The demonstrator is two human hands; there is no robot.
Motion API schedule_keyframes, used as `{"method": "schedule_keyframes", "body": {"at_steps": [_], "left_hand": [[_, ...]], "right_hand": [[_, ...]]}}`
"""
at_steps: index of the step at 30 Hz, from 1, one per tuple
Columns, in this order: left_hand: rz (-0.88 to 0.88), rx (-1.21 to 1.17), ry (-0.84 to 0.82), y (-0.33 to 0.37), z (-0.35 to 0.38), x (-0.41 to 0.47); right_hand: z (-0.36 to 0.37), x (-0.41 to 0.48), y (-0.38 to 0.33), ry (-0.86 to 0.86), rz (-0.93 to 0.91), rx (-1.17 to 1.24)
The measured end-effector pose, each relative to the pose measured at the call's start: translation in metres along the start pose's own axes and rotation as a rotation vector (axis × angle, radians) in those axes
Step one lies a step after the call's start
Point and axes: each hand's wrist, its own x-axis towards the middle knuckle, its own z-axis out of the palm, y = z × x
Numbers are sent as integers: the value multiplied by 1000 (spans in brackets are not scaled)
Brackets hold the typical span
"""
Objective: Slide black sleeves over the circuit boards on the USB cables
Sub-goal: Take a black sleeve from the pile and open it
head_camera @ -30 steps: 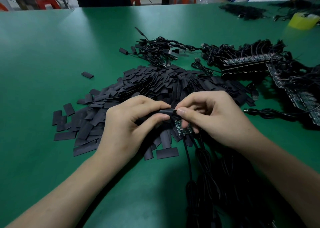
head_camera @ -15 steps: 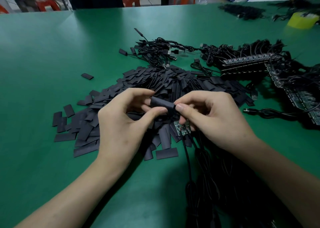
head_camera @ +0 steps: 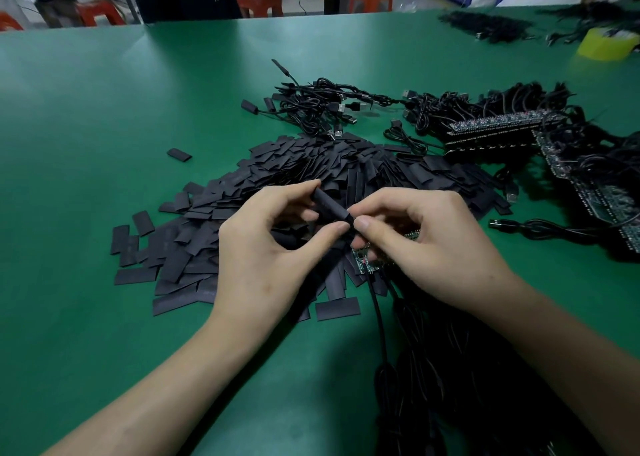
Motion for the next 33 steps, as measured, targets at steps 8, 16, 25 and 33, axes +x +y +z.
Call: {"method": "schedule_keyframes", "body": {"at_steps": [8, 16, 25, 33], "left_hand": [[-37, -116, -30, -1, 3, -2], [-96, -104, -22, 0, 5, -1], [-88, 2, 62, 2, 6, 5], [-183, -79, 106, -2, 2, 9]], "right_hand": [[3, -1, 2, 47, -98, -78], [3, -2, 0, 27, -160, -322], [-29, 5, -13, -170, -140, -668], [-39, 10, -4, -304, -114, -675]]}}
